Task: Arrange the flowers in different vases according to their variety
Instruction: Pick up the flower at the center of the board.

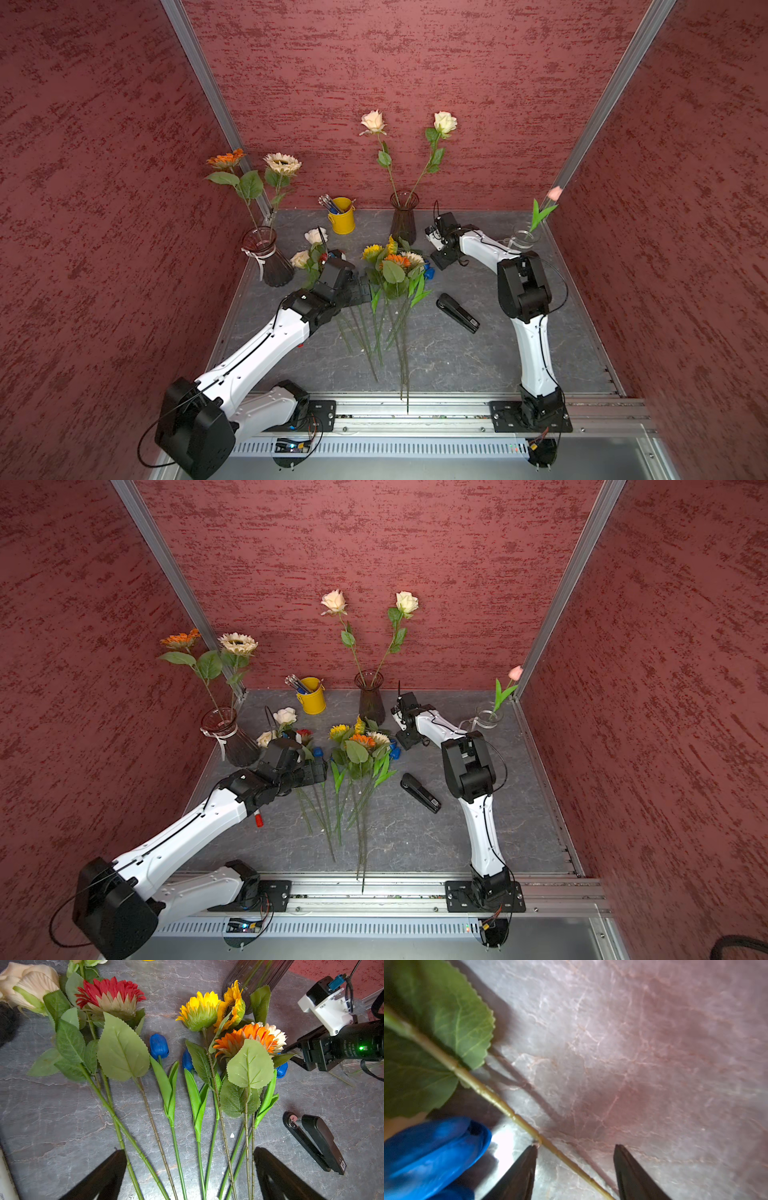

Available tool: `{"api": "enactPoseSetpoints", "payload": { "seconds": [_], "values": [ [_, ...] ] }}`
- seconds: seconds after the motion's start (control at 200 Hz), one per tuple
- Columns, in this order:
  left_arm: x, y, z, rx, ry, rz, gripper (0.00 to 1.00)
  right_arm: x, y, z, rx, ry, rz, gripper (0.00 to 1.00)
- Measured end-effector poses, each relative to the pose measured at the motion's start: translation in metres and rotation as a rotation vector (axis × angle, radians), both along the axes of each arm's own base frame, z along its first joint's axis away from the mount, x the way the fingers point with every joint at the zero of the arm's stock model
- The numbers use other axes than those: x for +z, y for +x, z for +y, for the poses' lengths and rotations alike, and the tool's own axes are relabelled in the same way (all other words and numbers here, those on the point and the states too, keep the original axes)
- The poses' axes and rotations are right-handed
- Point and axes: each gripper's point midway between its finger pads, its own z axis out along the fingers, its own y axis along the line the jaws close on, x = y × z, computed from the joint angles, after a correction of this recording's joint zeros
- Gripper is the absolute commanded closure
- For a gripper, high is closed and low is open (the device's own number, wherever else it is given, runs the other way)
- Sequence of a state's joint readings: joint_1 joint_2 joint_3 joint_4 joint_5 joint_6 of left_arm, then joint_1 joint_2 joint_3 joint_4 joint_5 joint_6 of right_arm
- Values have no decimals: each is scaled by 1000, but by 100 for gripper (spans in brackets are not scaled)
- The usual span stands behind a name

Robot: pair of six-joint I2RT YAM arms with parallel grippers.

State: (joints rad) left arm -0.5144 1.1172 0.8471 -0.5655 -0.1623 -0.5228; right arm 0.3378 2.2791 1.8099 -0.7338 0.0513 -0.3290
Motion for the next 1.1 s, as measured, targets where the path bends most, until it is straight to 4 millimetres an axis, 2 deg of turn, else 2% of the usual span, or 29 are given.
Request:
{"api": "enactPoseSetpoints", "payload": {
  "seconds": [0.105,0.235,0.381,0.516,0.671,0.977,1.102],
  "values": [
    [-2,-2,1,1,5,12,1,-2,-5,0,14,33,33,50],
    [-3,-4,2,1,10,20,1,-3,-10,3,30,56,58,66],
    [-1,-7,4,1,12,23,1,-4,-14,1,40,54,69,93],
    [0,-8,4,1,12,25,1,-3,-24,0,55,42,88,100],
    [6,-10,6,2,3,13,2,10,-36,-4,58,37,88,100],
    [19,-14,7,6,-31,-24,3,94,-61,-6,91,57,-64,100],
    [18,-18,8,9,-38,-24,3,99,-65,-3,97,57,-75,100]
  ]
}}
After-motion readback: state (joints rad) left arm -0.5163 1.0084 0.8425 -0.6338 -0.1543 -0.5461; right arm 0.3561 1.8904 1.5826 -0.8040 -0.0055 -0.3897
